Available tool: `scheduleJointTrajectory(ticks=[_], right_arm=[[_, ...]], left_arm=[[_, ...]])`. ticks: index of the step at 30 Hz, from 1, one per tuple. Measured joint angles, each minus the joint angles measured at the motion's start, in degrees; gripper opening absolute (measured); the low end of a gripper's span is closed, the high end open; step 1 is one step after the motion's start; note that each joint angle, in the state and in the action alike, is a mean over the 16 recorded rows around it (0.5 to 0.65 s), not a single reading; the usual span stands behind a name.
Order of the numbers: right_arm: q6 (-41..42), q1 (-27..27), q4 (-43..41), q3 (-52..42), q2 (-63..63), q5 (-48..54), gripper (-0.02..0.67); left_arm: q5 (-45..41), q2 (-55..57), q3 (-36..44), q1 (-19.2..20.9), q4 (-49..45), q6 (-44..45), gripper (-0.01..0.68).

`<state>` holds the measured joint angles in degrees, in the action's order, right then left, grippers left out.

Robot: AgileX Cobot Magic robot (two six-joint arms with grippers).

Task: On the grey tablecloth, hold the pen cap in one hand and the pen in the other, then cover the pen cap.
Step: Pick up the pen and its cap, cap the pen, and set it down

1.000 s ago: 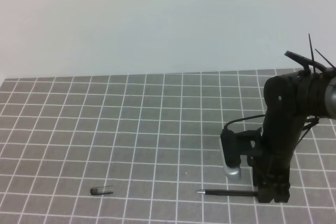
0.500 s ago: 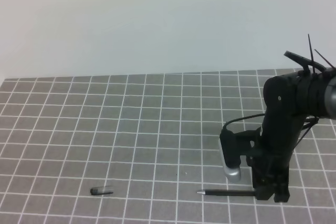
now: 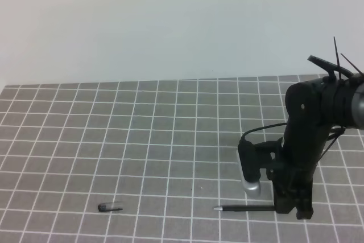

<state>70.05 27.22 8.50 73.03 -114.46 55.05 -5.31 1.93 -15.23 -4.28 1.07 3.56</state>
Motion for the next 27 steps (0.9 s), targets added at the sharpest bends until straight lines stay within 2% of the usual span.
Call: scheduleJointTrajectory(ticks=[7, 12, 18, 27], right_arm=[[0.0, 0.0, -0.4, 0.0, -0.7, 1.1, 0.047], [-0.1, 0.0, -0.9, 0.0, -1.1, 1.9, 0.018], [0.0, 0.0, -1.6, 0.0, -1.3, 2.2, -0.004], [0.4, 0.0, -2.0, 0.0, -1.3, 1.9, -0.004]], left_arm=[[-1.1, 0.2, -0.7, 0.0, -0.2, 1.1, 0.0], [-5.7, 1.6, -3.5, 0.0, -0.5, 2.5, 0.0], [-17.7, 7.1, -12.1, 0.0, 0.1, 4.9, 0.0], [-40.2, 24.2, -32.4, 0.0, 3.1, 9.5, 0.0]])
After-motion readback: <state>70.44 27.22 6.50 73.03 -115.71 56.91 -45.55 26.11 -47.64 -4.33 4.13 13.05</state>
